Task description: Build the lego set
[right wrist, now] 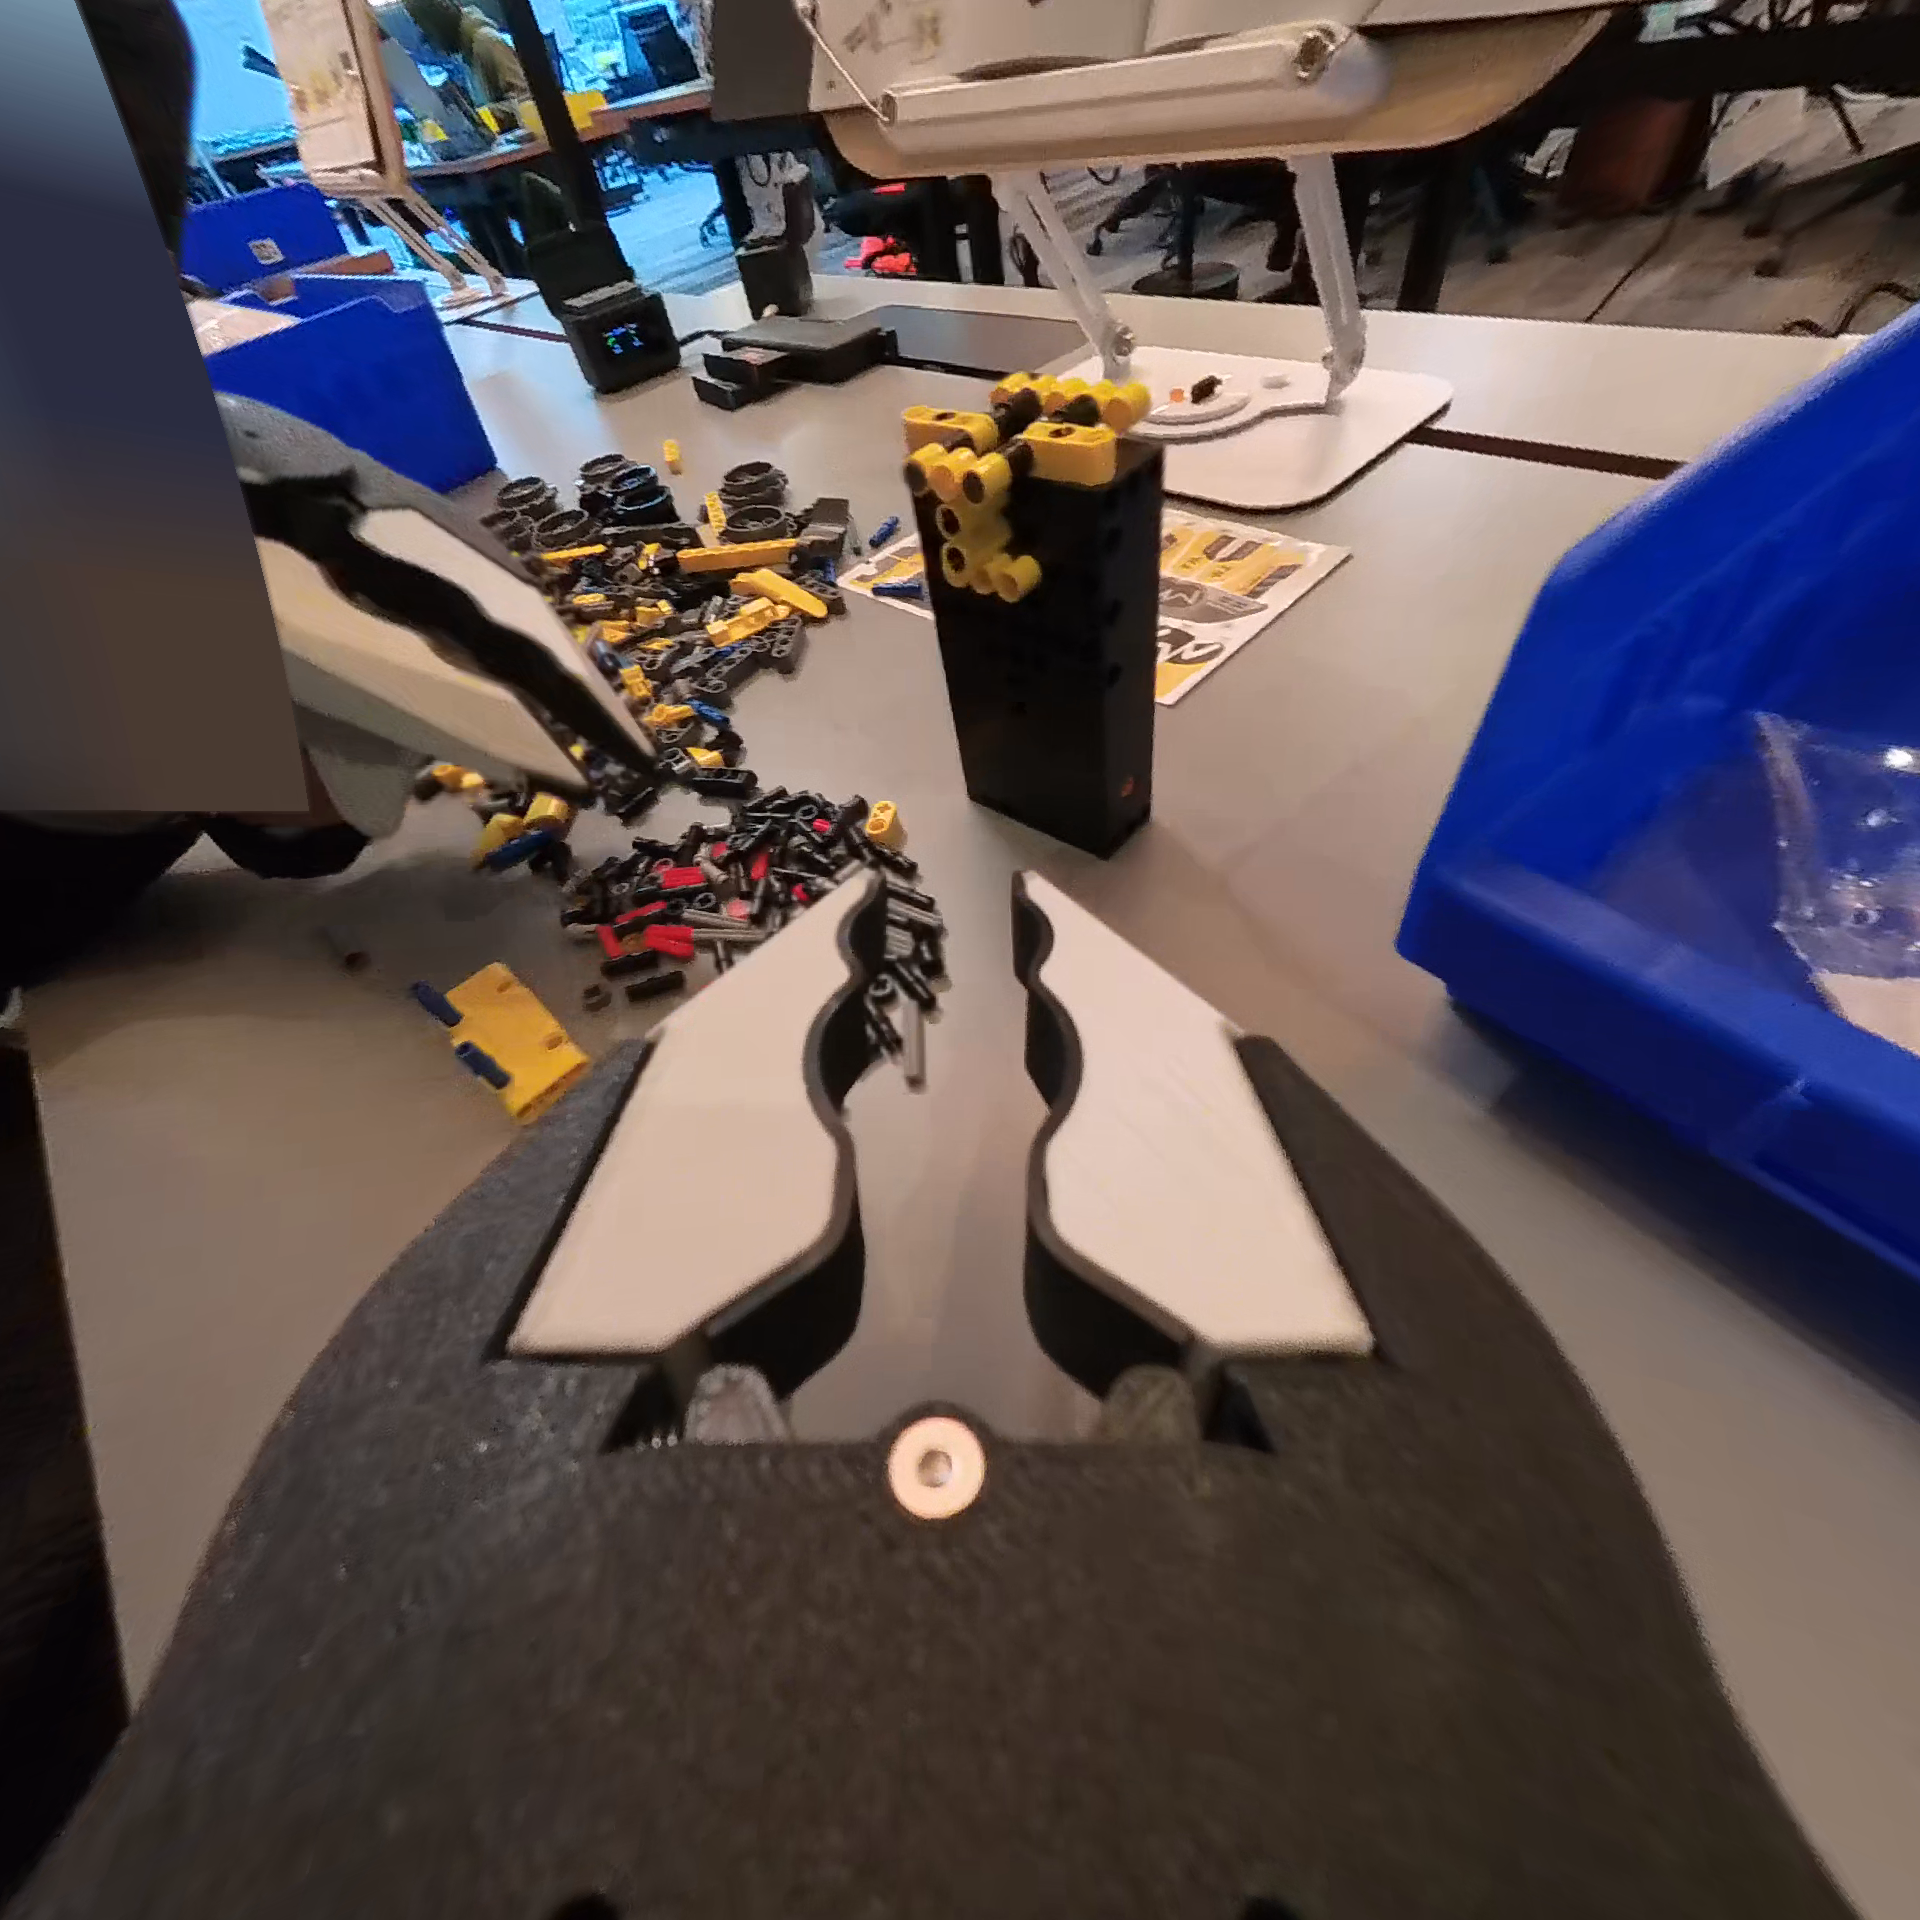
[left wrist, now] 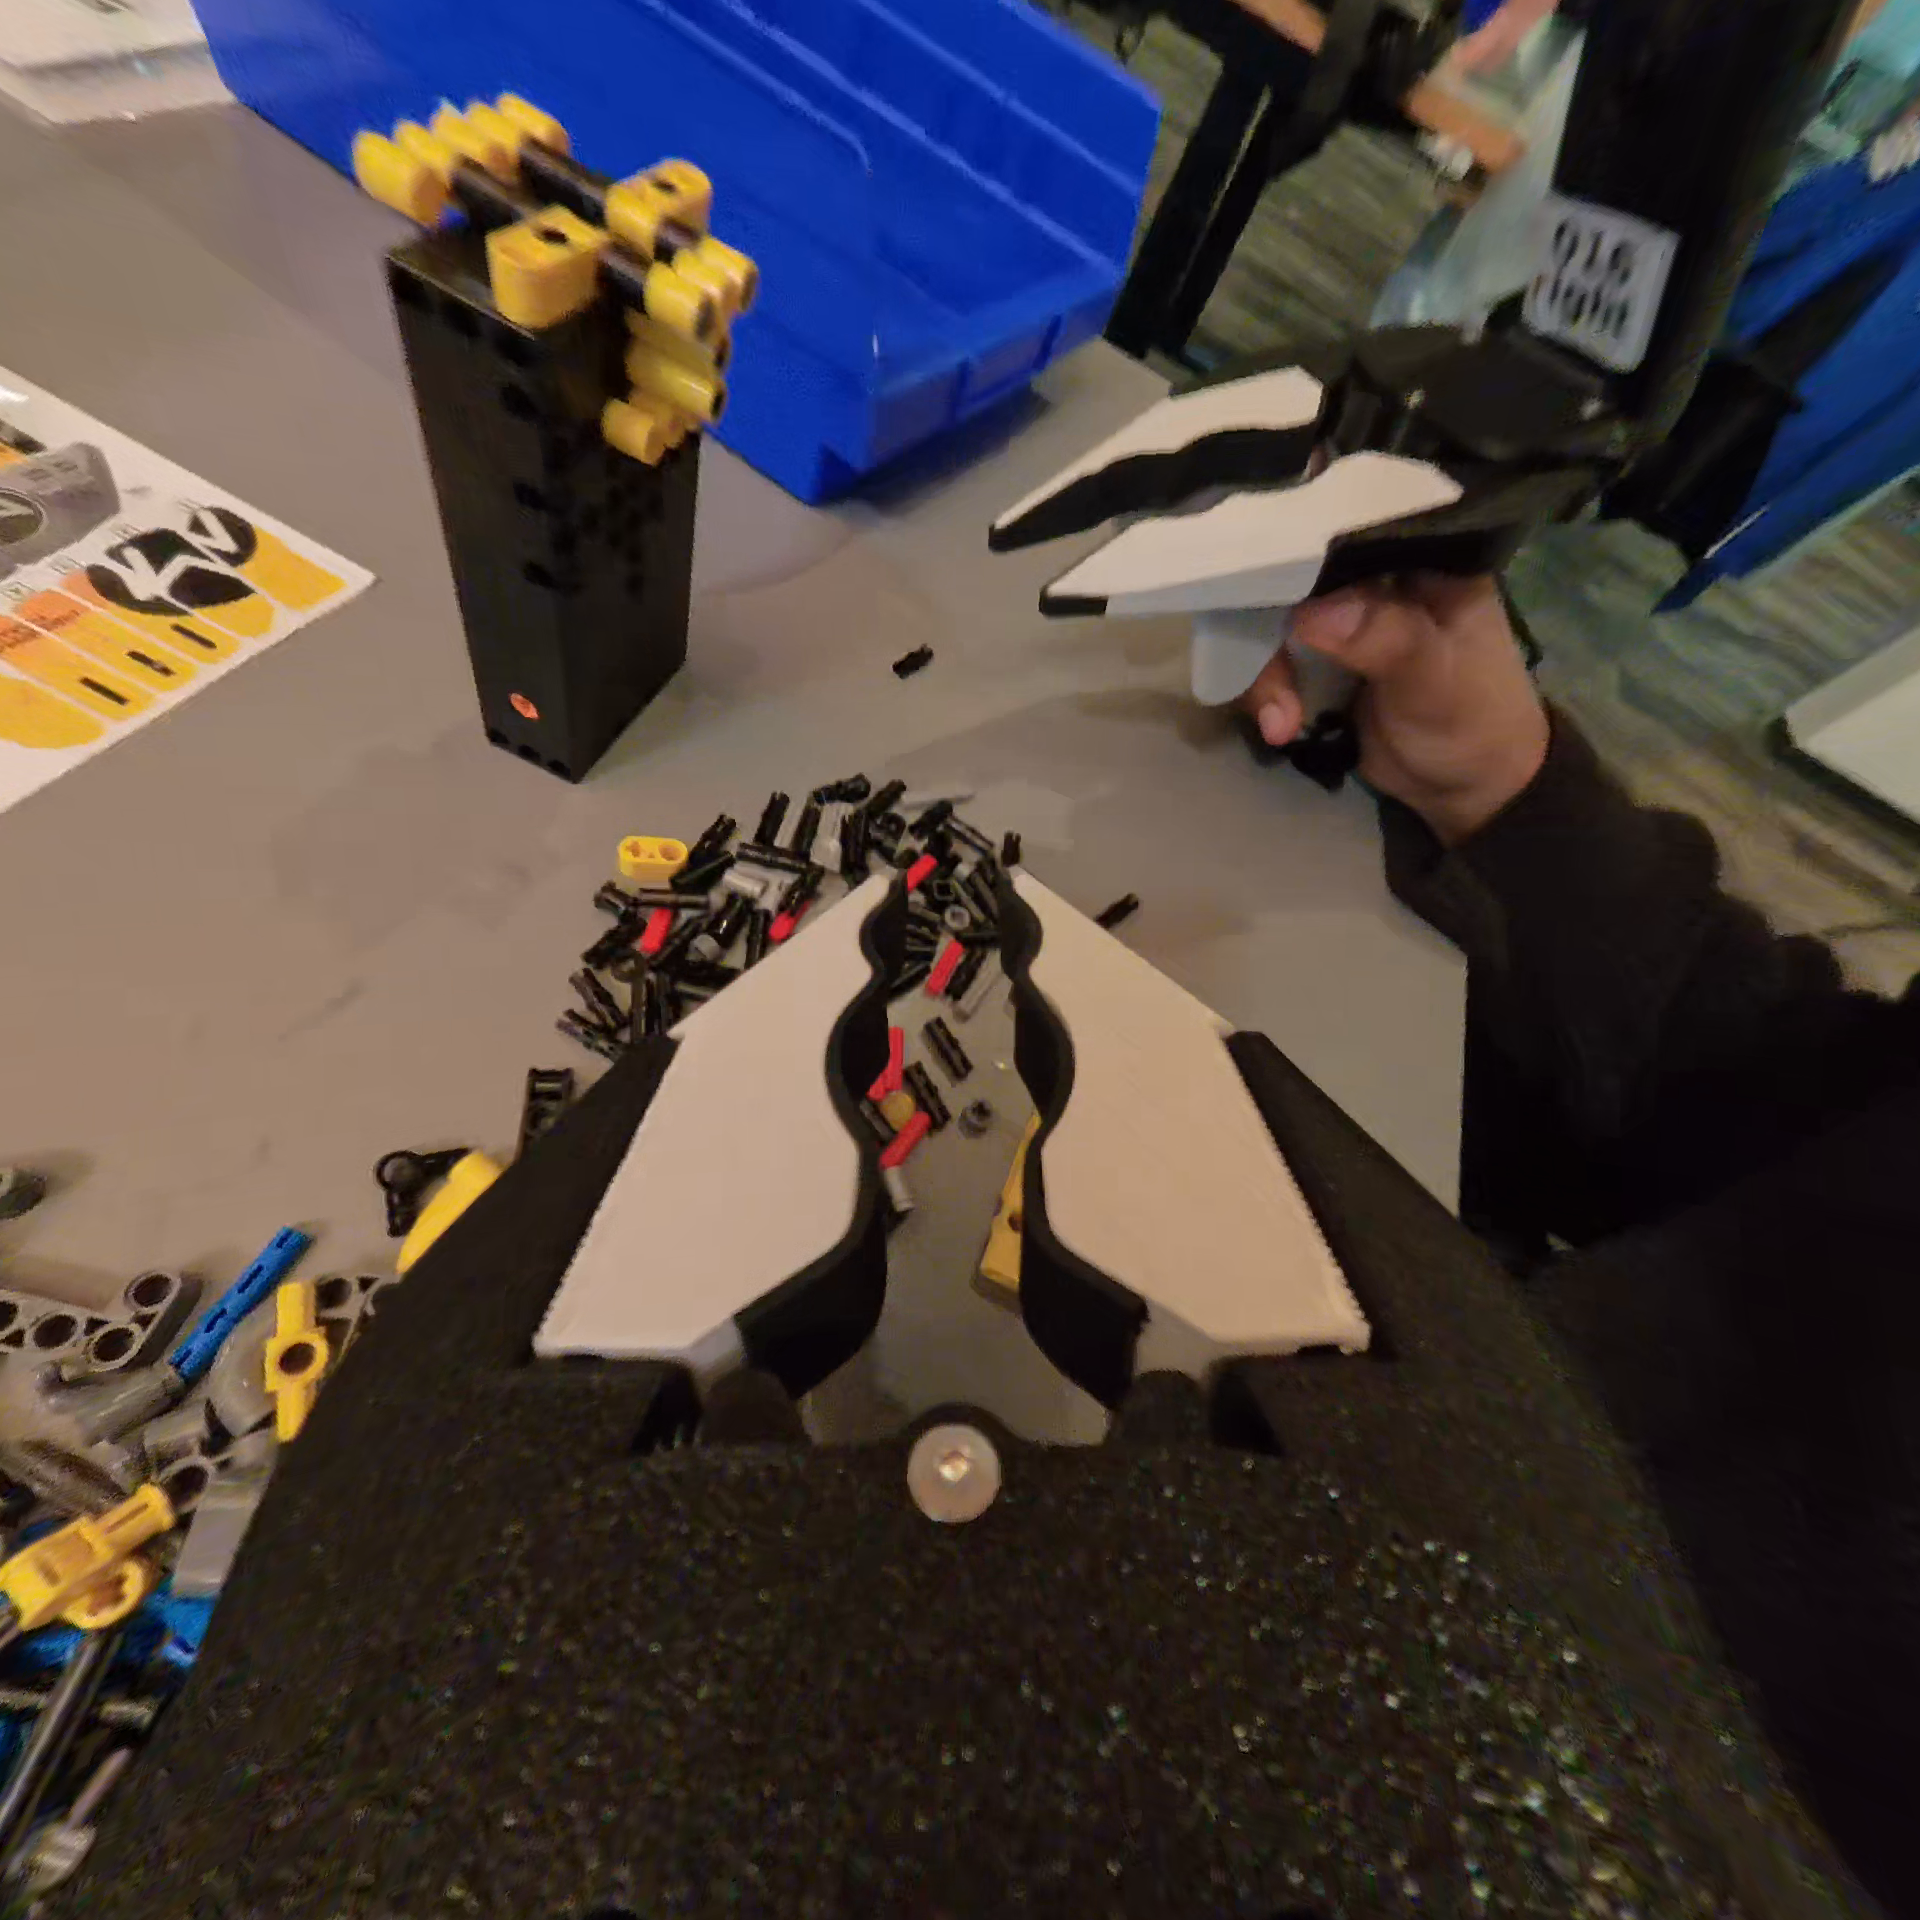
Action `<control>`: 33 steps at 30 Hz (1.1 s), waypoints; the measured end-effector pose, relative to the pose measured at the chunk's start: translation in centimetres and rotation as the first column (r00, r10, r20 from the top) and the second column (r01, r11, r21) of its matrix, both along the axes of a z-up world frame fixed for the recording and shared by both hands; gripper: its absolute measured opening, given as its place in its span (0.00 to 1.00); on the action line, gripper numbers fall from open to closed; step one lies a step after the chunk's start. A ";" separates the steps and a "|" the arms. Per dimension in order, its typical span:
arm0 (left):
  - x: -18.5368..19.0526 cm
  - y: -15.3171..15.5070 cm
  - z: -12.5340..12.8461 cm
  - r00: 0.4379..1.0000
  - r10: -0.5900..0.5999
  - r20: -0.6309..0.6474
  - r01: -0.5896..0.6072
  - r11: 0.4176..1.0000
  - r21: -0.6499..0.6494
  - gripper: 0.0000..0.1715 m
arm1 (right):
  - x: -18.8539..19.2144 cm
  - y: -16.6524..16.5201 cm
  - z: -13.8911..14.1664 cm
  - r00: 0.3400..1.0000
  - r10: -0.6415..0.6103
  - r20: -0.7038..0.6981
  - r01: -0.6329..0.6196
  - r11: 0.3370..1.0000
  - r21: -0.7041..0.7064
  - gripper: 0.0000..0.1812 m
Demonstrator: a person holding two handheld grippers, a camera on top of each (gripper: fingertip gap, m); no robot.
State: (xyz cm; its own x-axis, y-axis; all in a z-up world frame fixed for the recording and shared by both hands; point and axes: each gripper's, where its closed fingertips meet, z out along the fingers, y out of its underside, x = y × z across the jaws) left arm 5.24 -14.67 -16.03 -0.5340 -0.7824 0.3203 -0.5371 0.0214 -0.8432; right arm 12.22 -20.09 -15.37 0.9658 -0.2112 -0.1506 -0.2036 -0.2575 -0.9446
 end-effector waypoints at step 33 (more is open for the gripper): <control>-0.1 -2.3 -5.8 0.985 -0.061 -0.159 0.124 0.897 0.424 0.03 | -0.6 -0.3 0.7 1.000 -0.001 0.012 0.000 0.999 0.044 0.13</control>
State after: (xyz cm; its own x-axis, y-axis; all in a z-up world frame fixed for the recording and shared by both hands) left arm 5.10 -17.02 -21.81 -0.5859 -0.8094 0.0392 -0.6251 0.4206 -0.6575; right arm 11.59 -20.40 -14.69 0.9675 -0.2049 -0.1481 -0.1922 -0.2155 -0.9574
